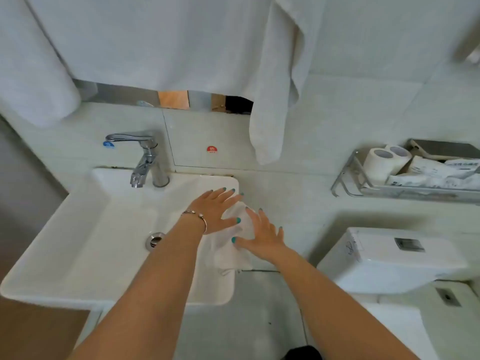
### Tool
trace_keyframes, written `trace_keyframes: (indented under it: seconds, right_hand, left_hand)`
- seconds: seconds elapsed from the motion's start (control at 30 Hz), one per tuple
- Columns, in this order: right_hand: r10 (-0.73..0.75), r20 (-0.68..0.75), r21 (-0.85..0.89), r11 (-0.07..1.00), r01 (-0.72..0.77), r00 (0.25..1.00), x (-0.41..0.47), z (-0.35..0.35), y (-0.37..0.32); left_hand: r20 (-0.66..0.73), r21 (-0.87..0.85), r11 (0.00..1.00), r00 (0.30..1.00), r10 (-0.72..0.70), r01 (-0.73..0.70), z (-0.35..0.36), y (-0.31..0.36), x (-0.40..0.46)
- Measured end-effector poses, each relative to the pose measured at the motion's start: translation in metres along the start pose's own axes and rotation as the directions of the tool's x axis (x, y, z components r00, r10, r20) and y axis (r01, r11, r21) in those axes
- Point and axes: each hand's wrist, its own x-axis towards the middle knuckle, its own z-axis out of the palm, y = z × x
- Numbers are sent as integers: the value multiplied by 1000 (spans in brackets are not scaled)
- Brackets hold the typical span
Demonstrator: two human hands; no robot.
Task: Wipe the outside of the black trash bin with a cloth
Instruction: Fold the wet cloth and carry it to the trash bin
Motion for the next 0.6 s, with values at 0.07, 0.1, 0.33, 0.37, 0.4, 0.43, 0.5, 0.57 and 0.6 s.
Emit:
trace_keyframes:
  seconds: [0.07,0.1,0.33,0.37,0.4,0.43,0.5,0.57,0.6]
  right_hand:
    - [5,-5,45,999,-5,1000,1,6,-1]
    - [18,-4,58,998,-18,1000,1,12,-1]
    - [101,-24,475,876,-78,995,1,47,1]
    - [114,-21,539,838,-85,993,0,51,1]
    - [128,-22,595,799,-90,992,0,54,1]
    - [140,-13,643,759,-99,990,0,57,1]
    - [161,0,705,700,-115,987,-1,62,0]
    - [170,-2,745,657,-112,985,-1,65,1]
    - [176,-3,758,643,-113,984,0,67,-1]
  left_hand:
    - [15,1,1000,1000,12,-12,2,0,5]
    - [14,12,1000,1000,11,-11,5,0,7]
    - [50,16,997,996,72,-73,16,-4,31]
    - [57,5,997,995,82,-82,17,-4,34]
    - [69,-1,996,993,94,-94,17,-4,38]
    - [83,-8,995,991,104,-104,18,-5,41]
    - [109,-28,994,988,112,-110,18,-6,44]
    - [134,-46,993,984,118,-112,17,-5,48]
    - [140,-53,992,983,122,-116,16,-5,50]
